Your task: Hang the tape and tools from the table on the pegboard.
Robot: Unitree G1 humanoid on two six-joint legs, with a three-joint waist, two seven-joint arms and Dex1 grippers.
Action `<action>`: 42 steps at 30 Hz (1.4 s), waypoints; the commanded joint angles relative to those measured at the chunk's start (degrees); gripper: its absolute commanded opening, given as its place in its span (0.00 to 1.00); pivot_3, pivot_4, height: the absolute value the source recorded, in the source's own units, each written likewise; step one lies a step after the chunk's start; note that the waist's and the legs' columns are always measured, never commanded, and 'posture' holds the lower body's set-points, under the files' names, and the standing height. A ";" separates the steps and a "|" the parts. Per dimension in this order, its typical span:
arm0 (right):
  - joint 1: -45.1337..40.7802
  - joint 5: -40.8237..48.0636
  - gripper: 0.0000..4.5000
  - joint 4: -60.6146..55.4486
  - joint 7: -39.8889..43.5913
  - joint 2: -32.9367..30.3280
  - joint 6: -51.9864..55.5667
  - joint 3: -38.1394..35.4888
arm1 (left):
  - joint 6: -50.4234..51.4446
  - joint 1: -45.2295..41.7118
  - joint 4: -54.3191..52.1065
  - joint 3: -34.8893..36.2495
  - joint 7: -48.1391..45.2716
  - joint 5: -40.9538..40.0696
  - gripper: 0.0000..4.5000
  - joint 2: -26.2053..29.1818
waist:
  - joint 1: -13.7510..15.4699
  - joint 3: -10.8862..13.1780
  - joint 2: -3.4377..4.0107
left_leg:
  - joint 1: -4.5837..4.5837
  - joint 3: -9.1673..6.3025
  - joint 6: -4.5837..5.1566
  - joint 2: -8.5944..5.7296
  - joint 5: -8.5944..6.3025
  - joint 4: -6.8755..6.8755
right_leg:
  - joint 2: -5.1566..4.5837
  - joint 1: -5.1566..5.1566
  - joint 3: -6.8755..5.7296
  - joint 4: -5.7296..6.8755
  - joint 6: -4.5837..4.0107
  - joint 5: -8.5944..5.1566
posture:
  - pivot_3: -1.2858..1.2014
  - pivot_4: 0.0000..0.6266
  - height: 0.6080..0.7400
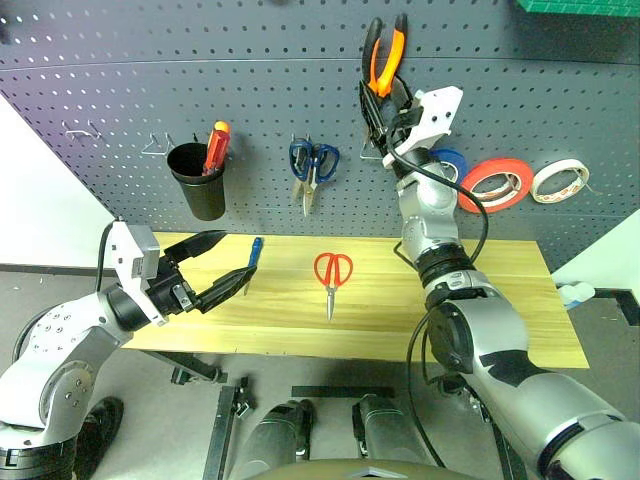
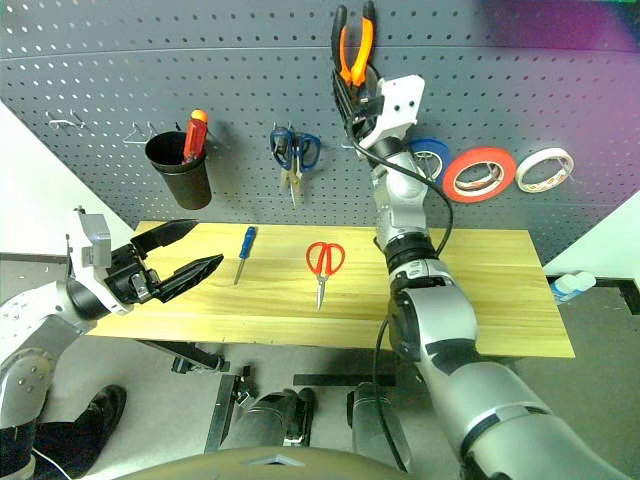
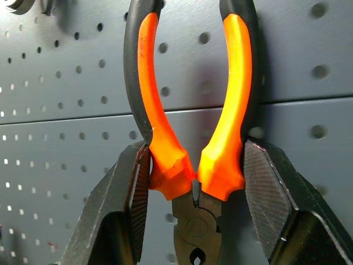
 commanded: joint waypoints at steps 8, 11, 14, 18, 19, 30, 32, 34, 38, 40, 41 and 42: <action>0.98 -4.51 0.47 2.13 -4.81 -1.05 -4.09 1.28 | 0.34 -0.34 -1.08 1.52 -0.11 -1.16 1.00 1.52 | -0.05 0.12 0.02 | 0.01 0.00 0.00 0.01 0.01 -0.02 | 0.00 0.00 0.01 -0.01 -0.01 0.00 | 0.49 0.29 1.00; 1.28 -6.17 0.47 2.90 -6.18 -1.18 -4.92 2.08 | 0.46 -0.35 -1.29 1.56 0.13 -1.32 1.00 1.82 | -0.06 0.32 0.02 | 0.01 0.00 0.00 0.01 0.01 -0.02 | 0.01 0.00 0.01 -0.02 -0.02 0.00 | 0.49 0.29 1.00; 1.54 -6.58 0.47 3.94 -6.70 -1.12 -5.40 2.29 | 0.99 -0.42 -1.85 1.64 0.60 -1.98 1.00 2.00 | -0.08 0.43 0.01 | 0.01 0.00 0.00 0.01 0.01 -0.03 | 0.01 -0.02 0.01 -0.02 -0.02 0.00 | 0.50 0.30 1.00; 2.39 -7.79 0.47 5.47 -8.05 -0.79 -6.01 2.81 | 1.66 0.04 -2.51 2.12 0.75 -2.30 1.00 2.24 | -0.04 0.56 -0.06 | 0.01 0.00 0.00 0.02 0.01 -0.03 | 0.01 -0.01 0.01 -0.02 -0.02 0.00 | 0.50 0.31 1.00; 2.65 -8.17 0.47 5.82 -8.53 -0.69 -6.19 3.00 | 1.81 0.26 -2.68 2.27 0.77 -2.37 1.00 2.36 | -0.03 0.57 -0.07 | 0.01 0.00 -0.01 0.02 0.01 -0.03 | 0.01 -0.01 0.02 -0.02 -0.03 0.00 | 0.50 0.31 1.00; 3.96 -9.90 0.80 8.70 -10.84 -0.41 -7.18 3.88 | 2.29 1.48 -3.87 3.01 1.50 -3.21 1.00 2.51 | 0.00 1.34 -0.16 | 0.00 -0.01 -0.01 0.02 0.01 -0.08 | 0.01 -0.02 0.02 -0.06 -0.03 0.00 | 0.50 0.31 1.00; 3.96 -11.62 0.94 8.67 -12.74 -0.93 -7.57 4.76 | 2.28 1.51 -3.79 3.12 1.54 -3.30 1.00 2.49 | 0.05 1.38 -0.16 | 0.00 -0.01 -0.02 0.02 0.01 -0.06 | 0.02 -0.01 0.01 -0.06 -0.04 0.00 | 0.50 0.31 1.00; 3.85 -12.58 1.00 8.56 -14.09 -1.18 -7.72 5.19 | 2.24 1.55 -3.81 3.08 1.58 -3.36 1.00 2.48 | 0.08 1.48 -0.17 | 0.00 -0.02 -0.07 0.02 0.00 -0.02 | 0.02 -0.02 0.02 -0.06 -0.09 0.00 | 0.50 0.30 1.00; 3.70 -12.29 1.00 8.34 -14.03 -1.03 -7.82 5.07 | 2.17 1.50 -3.75 2.88 1.68 -3.54 1.00 2.38 | 0.09 1.58 -0.23 | 0.00 -0.02 -0.15 0.02 0.05 -0.02 | 0.01 0.01 0.02 -0.08 -0.19 0.03 | 0.50 0.30 1.00; 3.79 -12.14 1.00 8.15 -14.03 -1.07 -7.92 4.97 | 2.11 1.52 -3.77 2.74 1.72 -3.52 1.00 2.35 | 0.09 1.59 -0.23 | 0.00 -0.02 -0.15 0.02 0.06 -0.02 | 0.01 0.01 0.02 -0.08 -0.19 0.03 | 0.50 0.30 1.00; 3.84 -11.99 1.00 8.05 -13.87 -1.06 -7.95 4.86 | 2.09 1.51 -3.79 2.70 1.76 -3.52 1.00 2.34 | 0.09 1.59 -0.24 | 0.00 -0.02 -0.15 0.02 0.06 -0.03 | 0.01 0.00 0.02 -0.09 -0.19 0.03 | 0.50 0.30 1.00; 4.00 -10.82 1.00 7.59 -12.28 -0.87 -8.21 4.31 | 2.05 1.53 -3.78 2.68 1.75 -3.49 1.00 2.35 | 0.07 1.60 -0.24 | 0.00 -0.02 -0.15 0.02 0.06 -0.04 | 0.02 0.00 0.01 -0.10 -0.20 0.03 | 0.50 0.30 1.00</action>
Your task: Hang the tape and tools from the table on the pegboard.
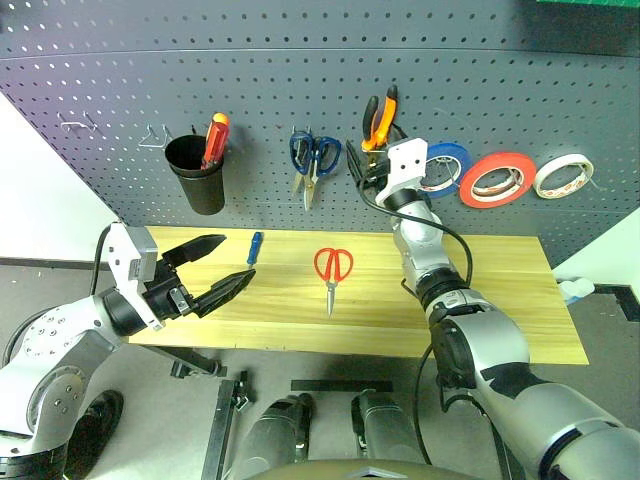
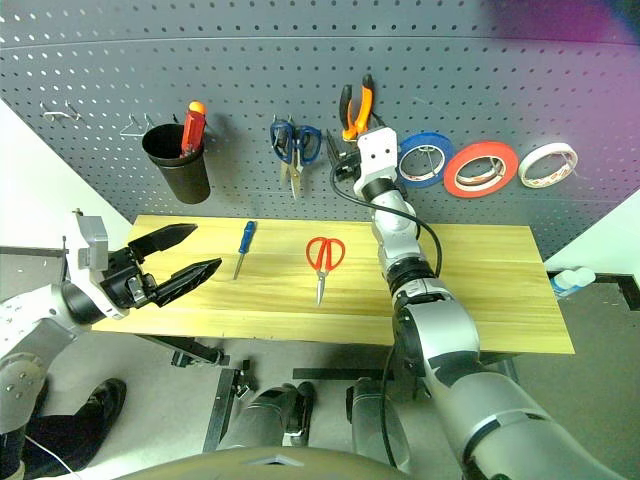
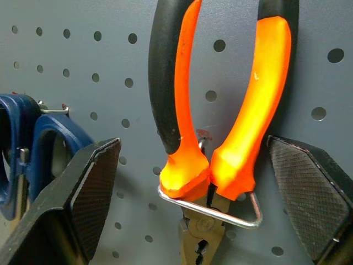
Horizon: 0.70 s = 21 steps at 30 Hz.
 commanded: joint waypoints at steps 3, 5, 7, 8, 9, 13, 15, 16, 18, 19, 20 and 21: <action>-0.75 3.05 1.00 -2.72 2.41 -0.64 -1.76 -1.65 | -0.77 -0.12 -1.48 1.45 0.07 -0.56 1.00 0.50 | -0.09 0.02 0.00 | 0.00 0.00 0.01 0.00 0.01 -0.01 | 0.01 0.00 0.00 -0.03 0.01 0.00 | 0.50 0.29 1.00; -0.78 3.55 1.00 -3.91 2.48 -0.66 -2.34 -1.76 | -0.88 -0.22 -1.36 1.34 0.03 -0.48 1.00 0.46 | -0.06 0.05 0.02 | 0.00 0.00 0.00 0.00 0.01 -0.04 | 0.01 -0.01 0.00 -0.03 0.01 0.00 | 0.50 0.29 1.00; -0.74 4.05 1.00 -5.74 2.35 -0.52 -2.62 -1.79 | -0.99 -0.42 -1.21 1.27 -0.04 -0.40 1.00 0.47 | -0.06 0.07 0.01 | -0.01 0.00 0.00 0.00 0.02 -0.07 | 0.02 -0.03 0.00 -0.03 0.02 0.01 | 0.50 0.29 1.00; -0.67 4.05 1.00 -6.69 2.30 -0.50 -2.81 -1.64 | -1.00 -0.48 -1.16 1.29 -0.06 -0.44 1.00 0.45 | -0.06 0.09 0.01 | -0.01 0.00 0.00 0.00 0.03 -0.10 | 0.02 -0.04 0.00 -0.03 0.02 0.01 | 0.50 0.29 1.00; -0.58 4.14 1.00 -7.48 2.42 -0.43 -2.87 -1.59 | -1.02 -0.48 -1.13 1.29 -0.10 -0.44 1.00 0.45 | -0.06 0.09 0.01 | -0.01 0.00 0.00 0.00 0.03 -0.13 | 0.01 -0.06 0.01 -0.04 0.03 0.01 | 0.50 0.29 1.00; -0.20 3.49 1.00 -11.14 1.13 -0.49 -2.69 -1.20 | -0.80 -0.76 -0.92 1.12 -0.44 -0.58 1.00 0.69 | -0.05 0.10 -0.01 | -0.01 -0.02 -0.05 0.02 0.10 -0.35 | 0.01 -0.12 0.01 -0.08 0.04 0.02 | 0.49 0.29 1.00; 0.13 2.23 1.00 -13.13 -0.49 -0.74 -2.52 -0.71 | -0.56 -1.00 -0.80 1.04 -0.57 -0.88 1.00 0.70 | -0.04 0.11 -0.02 | -0.01 -0.02 -0.02 0.02 0.17 -0.53 | 0.01 -0.19 0.01 -0.11 0.02 0.01 | 0.49 0.30 1.00; 0.20 2.38 1.00 -13.85 -0.32 -0.66 -2.31 -0.62 | -0.51 -1.09 -0.70 1.02 -0.70 -0.91 1.00 0.77 | -0.03 0.11 -0.03 | -0.01 -0.02 -0.05 0.02 0.19 -0.63 | 0.00 -0.23 0.01 -0.12 0.01 0.01 | 0.49 0.30 1.00; 0.41 2.53 1.00 -16.25 -0.40 -0.64 -1.81 -0.50 | -0.51 -1.35 -0.59 0.85 -0.82 -0.74 1.00 0.84 | -0.05 0.12 -0.04 | -0.04 -0.03 -0.07 0.02 0.22 -0.78 | -0.01 -0.35 0.01 -0.12 0.02 0.01 | 0.49 0.30 1.00; 0.42 2.78 1.00 -17.54 -0.13 -0.58 -1.44 -0.41 | -0.41 -1.54 -0.46 0.82 -0.86 -0.79 1.00 0.87 | -0.06 0.12 -0.05 | -0.06 -0.02 -0.08 0.02 0.23 -0.84 | -0.01 -0.41 0.01 -0.12 0.06 0.03 | 0.49 0.30 1.00; 0.47 2.47 1.00 -19.01 -0.41 -0.66 -1.14 -0.21 | -0.40 -1.69 -0.36 0.78 -0.93 -0.74 1.00 0.89 | -0.08 0.13 -0.05 | -0.07 -0.02 -0.08 0.03 0.23 -0.89 | -0.01 -0.45 0.01 -0.12 0.05 0.03 | 0.49 0.30 1.00; 0.55 2.52 1.00 -20.31 -0.34 -0.63 -0.61 -0.10 | -0.32 -1.82 -0.27 0.76 -0.97 -0.78 1.00 0.87 | -0.10 0.13 -0.05 | -0.09 -0.02 -0.09 0.03 0.24 -0.95 | -0.01 -0.50 0.01 -0.12 0.04 0.02 | 0.49 0.30 1.00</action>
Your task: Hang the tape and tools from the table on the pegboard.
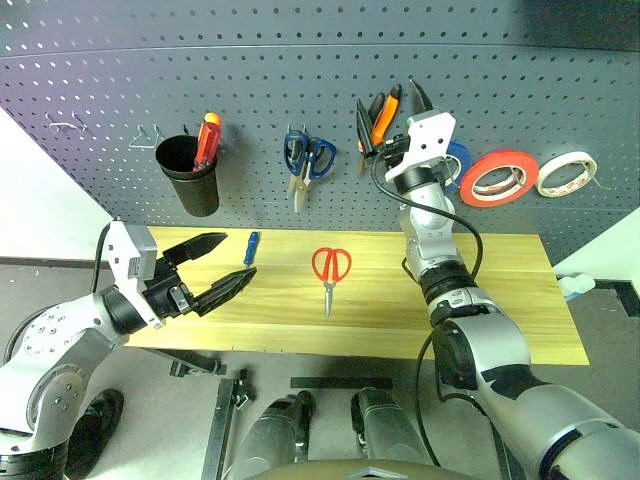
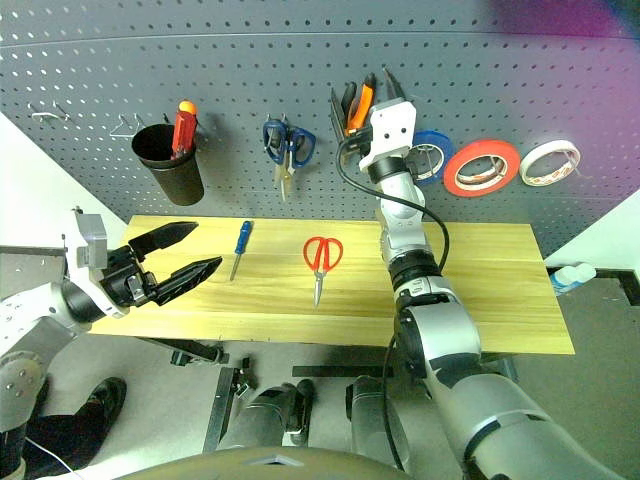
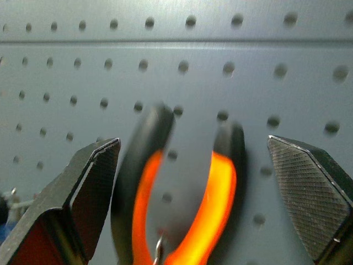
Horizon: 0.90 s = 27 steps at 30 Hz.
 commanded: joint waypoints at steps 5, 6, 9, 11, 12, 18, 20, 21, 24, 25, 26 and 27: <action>-0.07 4.74 1.00 -12.37 3.68 0.21 3.47 0.39 | -0.18 -0.99 -0.01 0.53 -0.77 -0.60 1.00 0.77 | -0.01 0.02 0.00 | -0.02 0.00 -0.03 0.02 0.02 -0.13 | 0.01 -0.06 0.00 0.00 -0.05 -0.03 | 0.49 0.30 1.00; -0.12 6.41 1.00 -14.11 4.56 0.31 4.70 0.04 | -0.11 -0.99 -0.03 0.54 -0.73 -0.70 1.00 0.71 | 0.01 0.04 -0.02 | -0.02 -0.01 -0.03 0.03 0.02 -0.13 | 0.01 -0.06 0.00 0.00 -0.05 -0.03 | 0.49 0.31 1.00; -0.15 13.71 1.00 -19.65 9.61 0.86 9.23 -0.69 | -0.03 -0.85 -0.05 0.64 -0.67 -0.72 1.00 0.62 | 0.01 0.12 -0.04 | -0.02 -0.01 -0.03 0.03 0.02 -0.10 | 0.01 -0.04 0.00 0.00 -0.05 -0.03 | 0.49 0.31 1.00; 0.80 23.37 1.00 -25.77 16.24 1.91 15.75 -1.28 | -0.12 -0.80 -0.04 0.57 -0.73 -0.47 1.00 0.67 | 0.01 0.22 -0.08 | -0.02 -0.01 -0.03 0.03 0.02 -0.10 | 0.01 -0.04 0.00 0.00 -0.05 -0.03 | 0.49 0.31 1.00; 1.26 26.12 1.00 -27.69 18.05 2.18 18.13 -1.51 | -0.15 -0.79 -0.04 0.56 -0.75 -0.42 1.00 0.68 | 0.01 0.23 -0.08 | -0.02 -0.03 -0.03 0.03 0.02 -0.10 | 0.01 -0.04 0.00 0.00 -0.05 -0.03 | 0.49 0.31 1.00; 12.05 45.50 1.00 -42.76 34.74 -1.90 42.42 -0.01 | -0.09 -0.63 -0.22 0.48 -0.59 -0.67 1.00 0.40 | 0.27 0.24 -0.07 | -0.03 -0.11 0.00 0.06 0.00 -0.24 | 0.02 -0.01 -0.06 -0.22 -0.05 -0.04 | 0.49 0.31 1.00; 15.03 48.55 1.00 -44.57 37.86 -4.67 48.64 -0.61 | -0.31 -0.45 -0.24 0.50 -0.64 -0.43 1.00 0.43 | 0.33 0.32 -0.05 | -0.07 -0.10 0.01 0.06 0.00 -0.23 | 0.01 0.00 -0.06 -0.30 -0.05 -0.03 | 0.49 0.32 1.00; 17.09 47.17 1.00 -45.14 39.30 -6.31 49.94 0.33 | -0.38 -0.38 -0.16 0.59 -0.61 -0.44 1.00 0.36 | 0.40 0.34 -0.04 | -0.09 -0.10 0.01 0.06 -0.01 -0.23 | 0.01 0.00 -0.05 -0.35 -0.05 -0.03 | 0.49 0.32 1.00; 23.83 43.14 1.00 -47.26 44.09 -10.06 52.60 4.35 | -0.80 -0.13 0.09 0.59 -0.75 0.00 1.00 0.30 | 0.61 0.34 -0.05 | -0.12 -0.10 0.07 0.09 -0.05 -0.28 | 0.00 0.05 -0.07 -0.61 -0.06 -0.03 | 0.49 0.33 1.00; 25.15 41.42 1.00 -47.51 43.94 -10.55 52.27 5.02 | -0.80 -0.02 0.19 0.63 -0.71 -0.03 1.00 0.23 | 0.60 0.35 -0.06 | -0.12 -0.09 0.09 0.12 -0.06 -0.36 | 0.01 0.07 -0.08 -0.72 -0.06 -0.03 | 0.49 0.33 1.00; 25.89 40.95 1.00 -47.72 43.09 -10.59 52.91 4.98 | -1.12 0.26 0.36 0.71 -0.78 0.35 1.00 0.22 | 0.50 0.36 -0.08 | -0.12 -0.09 0.10 0.14 -0.07 -0.44 | 0.01 0.07 -0.09 -0.81 -0.05 -0.03 | 0.48 0.33 1.00; 26.41 40.58 1.00 -48.07 42.12 -10.46 53.16 4.63 | -1.19 0.57 0.52 0.91 -0.76 0.30 1.00 0.07 | 0.39 0.38 -0.07 | -0.12 -0.04 0.10 0.14 -0.06 -0.55 | 0.00 0.04 -0.06 -0.84 -0.04 -0.02 | 0.48 0.33 1.00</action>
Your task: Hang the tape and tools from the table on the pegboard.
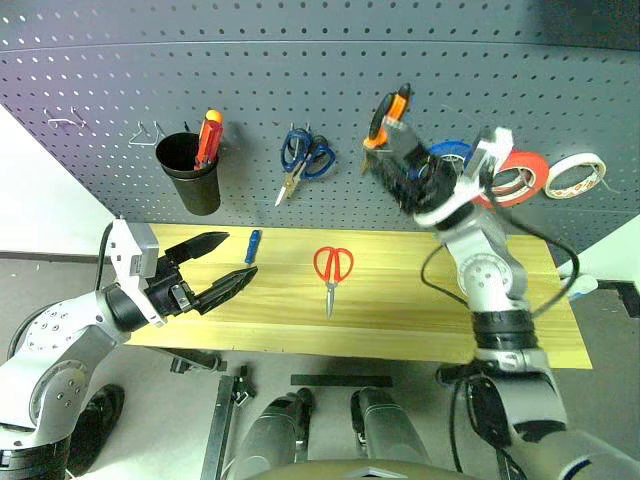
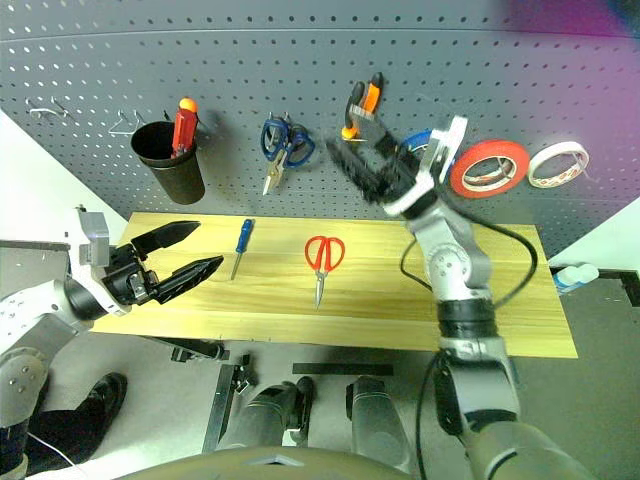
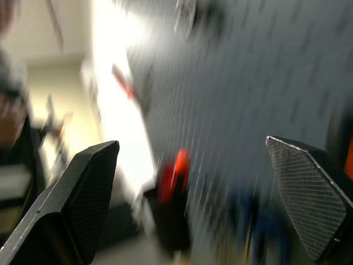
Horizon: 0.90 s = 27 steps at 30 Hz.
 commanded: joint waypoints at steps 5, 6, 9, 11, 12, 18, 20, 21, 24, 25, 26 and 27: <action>3.81 -1.99 1.00 -5.93 -2.63 -0.55 3.69 -0.45 | -2.67 1.79 0.23 1.65 -0.20 1.45 1.00 -0.34 | -0.22 0.07 0.00 | -0.11 0.06 -0.01 0.04 0.01 -0.23 | -0.01 -0.22 0.02 -0.03 0.01 0.01 | 0.48 0.34 1.00; 3.92 -3.86 1.00 -5.42 -3.69 -0.69 3.63 0.01 | -2.81 1.82 0.34 1.68 -0.22 1.41 1.00 -0.38 | -0.17 0.08 -0.03 | -0.11 0.06 -0.01 0.04 0.01 -0.25 | -0.01 -0.22 0.01 -0.05 0.01 0.01 | 0.48 0.34 1.00; 3.92 -7.02 1.00 -4.05 -7.84 -0.22 3.63 -0.56 | -3.34 1.95 0.61 1.83 -0.14 1.63 1.00 -0.52 | -0.12 0.08 -0.04 | -0.11 0.07 -0.02 0.04 0.01 -0.22 | -0.01 -0.19 0.01 -0.07 0.02 0.01 | 0.48 0.34 1.00; 3.52 -6.67 1.00 -3.21 -8.87 -0.65 4.34 -2.43 | -3.70 2.10 1.22 1.37 -0.18 2.36 1.00 -0.55 | -0.08 0.08 -0.04 | -0.11 0.08 -0.02 0.04 0.01 -0.19 | -0.02 -0.18 0.01 -0.06 0.01 0.02 | 0.47 0.34 1.00; 3.44 -4.96 1.00 -3.22 -7.43 -1.51 5.60 -3.55 | -4.08 2.13 1.64 0.67 0.00 3.34 1.00 -0.65 | -0.04 0.08 -0.04 | -0.11 0.08 -0.02 0.04 0.01 -0.19 | -0.02 -0.18 0.01 -0.06 0.01 0.02 | 0.47 0.33 1.00; 7.07 -6.60 1.00 -4.98 6.62 -13.16 7.13 -2.45 | -4.33 -0.41 7.33 -6.95 8.08 13.98 1.00 -3.87 | 0.81 0.12 -0.08 | -0.12 0.10 0.02 0.04 0.00 -0.18 | -0.03 -0.12 -0.02 -0.15 0.02 0.02 | 0.46 0.34 1.00; 7.24 -7.33 1.00 -3.99 9.93 -16.94 6.87 -3.08 | -4.47 -1.92 9.35 -9.67 12.22 17.90 1.00 -6.38 | 0.86 0.22 -0.18 | -0.12 0.12 0.02 0.05 -0.01 -0.17 | -0.03 -0.10 -0.03 -0.16 0.03 0.03 | 0.45 0.34 1.00; 7.40 -7.18 1.00 -4.28 11.72 -18.79 7.10 -3.66 | -4.62 -2.98 10.36 -10.89 14.37 19.70 1.00 -7.88 | 0.82 0.27 -0.18 | -0.13 0.13 0.03 0.06 -0.01 -0.15 | -0.03 -0.10 -0.03 -0.16 0.03 0.03 | 0.44 0.35 1.00; 8.20 -8.02 1.00 -4.53 15.65 -23.13 6.19 -4.49 | -2.90 -6.24 13.41 -13.91 20.25 23.47 1.00 -12.34 | 0.82 0.40 -0.36 | -0.21 0.18 0.06 0.08 -0.03 0.04 | -0.04 -0.09 -0.06 -0.15 0.11 0.08 | 0.44 0.35 1.00; 8.12 -8.03 1.00 -4.08 16.73 -23.95 6.16 -4.50 | -2.15 -7.18 14.14 -14.26 21.40 23.40 1.00 -13.94 | 0.74 0.40 -0.37 | -0.27 0.18 0.12 0.13 -0.07 0.20 | -0.03 -0.07 -0.13 -0.14 0.13 0.09 | 0.43 0.35 1.00; 7.70 -7.36 1.00 -3.55 17.55 -24.72 7.36 -4.72 | -1.35 -8.18 15.03 -14.99 22.31 23.73 1.00 -15.23 | 0.61 0.41 -0.38 | -0.35 0.19 0.24 0.17 -0.17 0.44 | -0.01 -0.06 -0.19 -0.11 0.15 0.10 | 0.43 0.35 1.00; 7.32 -7.02 1.00 -3.21 18.48 -25.32 7.87 -4.91 | -1.04 -9.48 16.38 -16.19 24.27 25.74 1.00 -16.29 | 0.46 0.42 -0.39 | -0.41 0.21 0.31 0.19 -0.22 0.58 | 0.00 -0.06 -0.20 -0.10 0.19 0.12 | 0.43 0.35 1.00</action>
